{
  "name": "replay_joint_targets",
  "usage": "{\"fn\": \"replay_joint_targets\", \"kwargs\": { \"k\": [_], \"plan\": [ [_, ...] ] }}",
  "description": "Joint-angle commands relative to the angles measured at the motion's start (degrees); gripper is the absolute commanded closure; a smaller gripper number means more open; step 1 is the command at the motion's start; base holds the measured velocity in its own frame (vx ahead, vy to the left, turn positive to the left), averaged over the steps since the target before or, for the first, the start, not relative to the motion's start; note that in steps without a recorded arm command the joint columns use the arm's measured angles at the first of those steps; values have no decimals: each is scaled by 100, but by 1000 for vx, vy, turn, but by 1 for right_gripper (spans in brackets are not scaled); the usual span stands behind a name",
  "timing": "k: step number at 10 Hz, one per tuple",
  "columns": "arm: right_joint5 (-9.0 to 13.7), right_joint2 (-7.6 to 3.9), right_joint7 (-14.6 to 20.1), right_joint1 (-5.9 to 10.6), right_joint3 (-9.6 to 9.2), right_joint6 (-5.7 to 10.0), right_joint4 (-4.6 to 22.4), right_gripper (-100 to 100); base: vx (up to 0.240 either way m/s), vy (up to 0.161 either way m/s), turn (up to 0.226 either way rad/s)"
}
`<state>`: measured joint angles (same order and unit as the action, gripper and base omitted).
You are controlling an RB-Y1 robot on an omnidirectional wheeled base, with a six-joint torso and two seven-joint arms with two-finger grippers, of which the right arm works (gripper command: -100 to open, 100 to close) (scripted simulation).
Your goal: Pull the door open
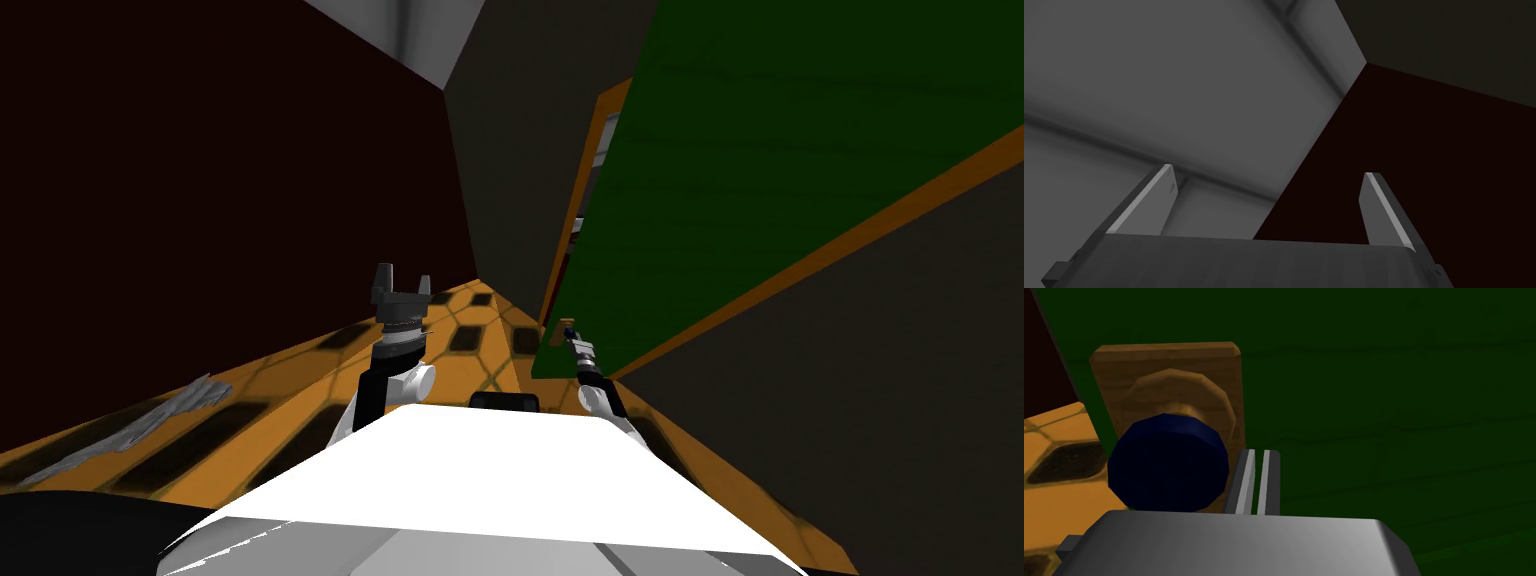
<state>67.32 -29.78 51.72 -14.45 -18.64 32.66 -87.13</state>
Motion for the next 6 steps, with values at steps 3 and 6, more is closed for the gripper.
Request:
{"fn": "replay_joint_targets", "kwargs": {
  "k": [3,6],
  "plan": [
    [164,-120,115,-53,126,-29,70,-100,44,63,-36],
    [164,-120,115,-53,126,-29,70,100,-5,-19,11]
  ]
}}
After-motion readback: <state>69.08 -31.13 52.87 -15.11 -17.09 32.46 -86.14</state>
